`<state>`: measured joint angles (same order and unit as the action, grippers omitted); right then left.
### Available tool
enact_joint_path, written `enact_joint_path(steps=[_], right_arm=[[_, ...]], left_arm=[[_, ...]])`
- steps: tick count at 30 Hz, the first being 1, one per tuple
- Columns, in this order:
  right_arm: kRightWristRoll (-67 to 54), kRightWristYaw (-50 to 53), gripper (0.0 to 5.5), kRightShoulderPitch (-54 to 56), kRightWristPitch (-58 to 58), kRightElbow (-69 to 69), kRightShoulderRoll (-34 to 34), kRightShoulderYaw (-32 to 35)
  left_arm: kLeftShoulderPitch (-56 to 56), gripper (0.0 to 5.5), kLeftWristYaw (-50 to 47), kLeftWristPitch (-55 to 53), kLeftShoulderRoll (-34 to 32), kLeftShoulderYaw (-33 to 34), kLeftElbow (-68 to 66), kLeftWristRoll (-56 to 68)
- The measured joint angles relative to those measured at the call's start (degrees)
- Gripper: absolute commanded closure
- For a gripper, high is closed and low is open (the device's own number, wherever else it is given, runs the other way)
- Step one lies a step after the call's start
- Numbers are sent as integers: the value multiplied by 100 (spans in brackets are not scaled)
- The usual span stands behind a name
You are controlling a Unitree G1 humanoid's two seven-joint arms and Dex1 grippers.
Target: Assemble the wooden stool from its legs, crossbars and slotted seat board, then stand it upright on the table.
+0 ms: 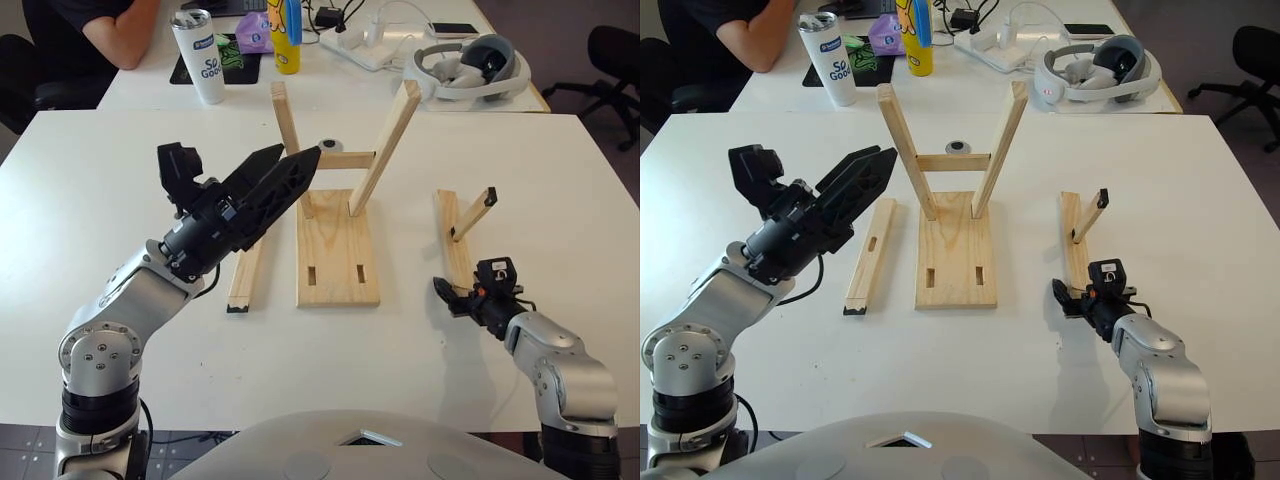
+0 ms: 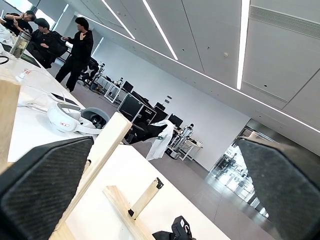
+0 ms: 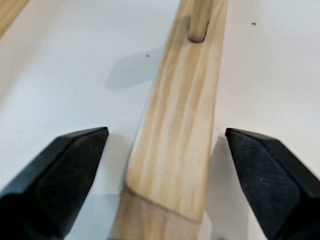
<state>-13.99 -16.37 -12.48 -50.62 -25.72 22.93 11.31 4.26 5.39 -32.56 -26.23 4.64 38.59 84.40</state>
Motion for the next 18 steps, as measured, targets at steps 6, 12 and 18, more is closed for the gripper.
enact_joint_path(steps=[6, 12, 18], right_arm=[[122, 111, 166, 286, 60, 262, -15, -114], [109, 90, 260, 259, -103, 160, -6, -128], [107, -87, 340, 476, -15, 449, 116, -106]], left_arm=[[73, 18, -41, -56, 3, 0, -5, 46], [46, 18, -56, -60, -2, 51, 9, -40], [-177, 18, 155, -14, -1, 94, -6, -640]])
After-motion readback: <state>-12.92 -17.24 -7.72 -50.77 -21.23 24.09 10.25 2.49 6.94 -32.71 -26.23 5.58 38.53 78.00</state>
